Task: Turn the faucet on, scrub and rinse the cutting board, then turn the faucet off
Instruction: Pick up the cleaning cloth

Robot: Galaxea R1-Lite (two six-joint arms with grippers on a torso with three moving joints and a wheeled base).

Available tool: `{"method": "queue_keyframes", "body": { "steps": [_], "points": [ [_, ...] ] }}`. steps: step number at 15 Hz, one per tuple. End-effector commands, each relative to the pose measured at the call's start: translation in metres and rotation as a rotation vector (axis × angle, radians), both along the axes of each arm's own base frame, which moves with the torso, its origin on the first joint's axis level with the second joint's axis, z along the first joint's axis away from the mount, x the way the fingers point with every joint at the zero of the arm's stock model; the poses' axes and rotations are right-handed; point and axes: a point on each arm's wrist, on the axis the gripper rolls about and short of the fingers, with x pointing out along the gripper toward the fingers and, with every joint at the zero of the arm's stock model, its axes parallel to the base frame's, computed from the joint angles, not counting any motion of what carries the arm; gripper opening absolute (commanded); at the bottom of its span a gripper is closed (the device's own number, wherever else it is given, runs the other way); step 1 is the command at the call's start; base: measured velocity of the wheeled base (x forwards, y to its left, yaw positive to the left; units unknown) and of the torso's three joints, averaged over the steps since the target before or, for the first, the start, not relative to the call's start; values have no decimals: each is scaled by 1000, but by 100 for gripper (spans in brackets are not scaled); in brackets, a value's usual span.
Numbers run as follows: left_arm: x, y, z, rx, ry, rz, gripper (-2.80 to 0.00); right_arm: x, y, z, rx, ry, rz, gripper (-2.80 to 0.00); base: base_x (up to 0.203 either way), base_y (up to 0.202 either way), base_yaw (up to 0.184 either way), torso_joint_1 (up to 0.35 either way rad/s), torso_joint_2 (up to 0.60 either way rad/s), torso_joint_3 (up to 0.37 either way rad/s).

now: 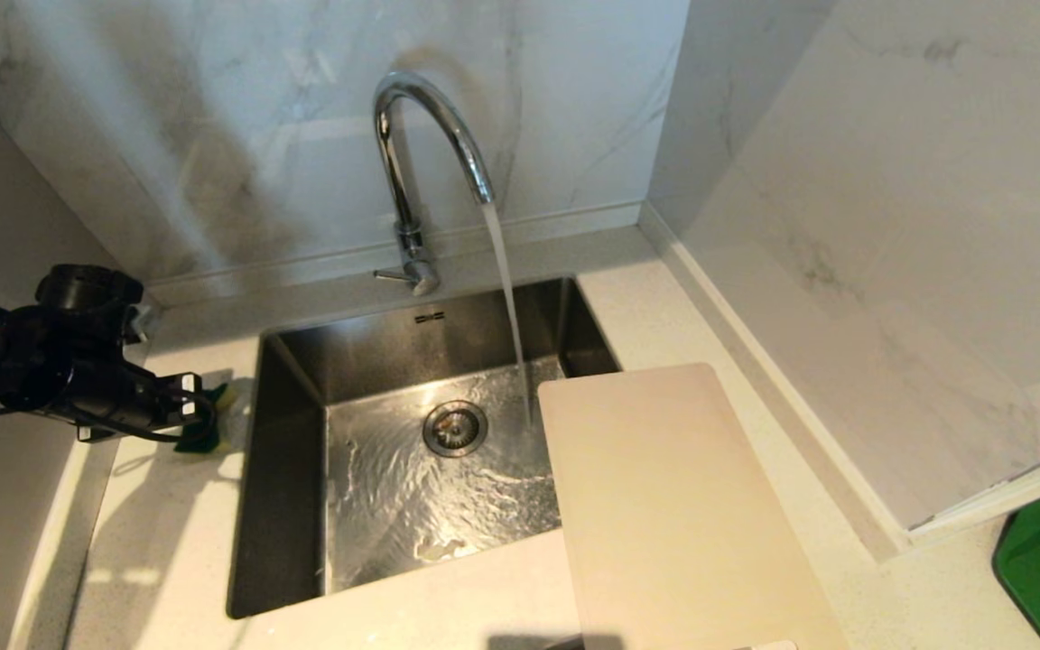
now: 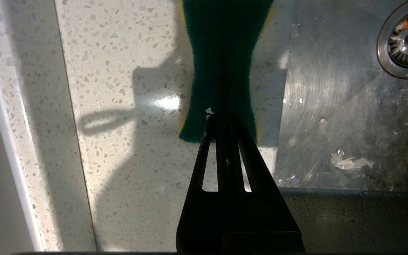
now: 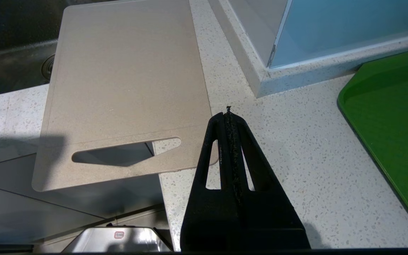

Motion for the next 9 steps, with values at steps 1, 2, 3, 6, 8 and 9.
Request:
{"method": "queue_keyframes", "body": {
  "steps": [1,2,3,6,8,9],
  "points": [
    [0,0,0,-4,0,6,-280,0,0,0,0,0,0,-280,0,0,0,0,0,0],
    [0,0,-1,-10,0,12,-280,0,0,0,0,0,0,-280,0,0,0,0,0,0],
    [0,0,0,-13,-1,15,-280,0,0,0,0,0,0,-280,0,0,0,0,0,0],
    [1,2,-2,-16,5,20,-280,0,0,0,0,0,0,-280,0,0,0,0,0,0],
    [0,2,-1,-27,0,10,-280,0,0,0,0,0,0,-280,0,0,0,0,0,0],
    [0,2,-1,-29,-1,13,-280,0,0,0,0,0,0,-280,0,0,0,0,0,0]
  ]
}}
